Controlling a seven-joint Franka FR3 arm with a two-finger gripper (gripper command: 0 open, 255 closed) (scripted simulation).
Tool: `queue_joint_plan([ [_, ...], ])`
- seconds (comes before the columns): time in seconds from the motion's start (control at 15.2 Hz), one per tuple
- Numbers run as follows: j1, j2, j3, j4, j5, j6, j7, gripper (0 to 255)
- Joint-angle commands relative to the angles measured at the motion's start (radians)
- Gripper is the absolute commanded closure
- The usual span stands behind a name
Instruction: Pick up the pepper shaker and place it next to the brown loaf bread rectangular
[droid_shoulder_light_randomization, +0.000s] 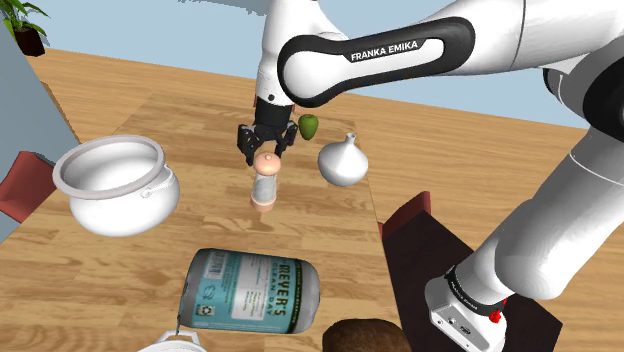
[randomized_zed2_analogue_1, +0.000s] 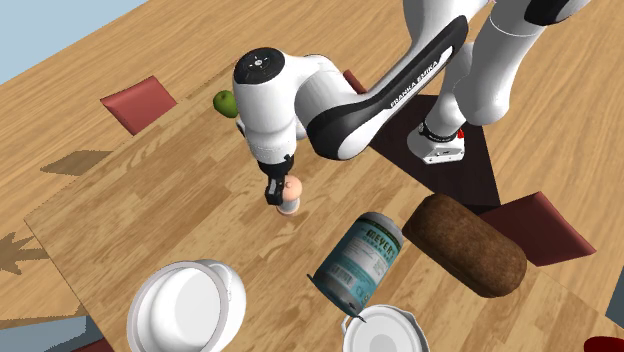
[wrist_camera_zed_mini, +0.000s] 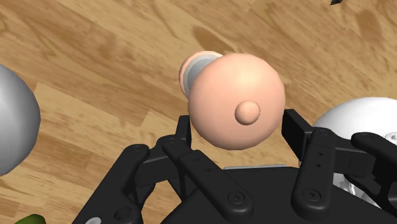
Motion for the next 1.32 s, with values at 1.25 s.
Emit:
queue_joint_plan([
  [1.25,-0.002,-0.033,0.001,0.245,0.005,-0.275,0.021,255],
])
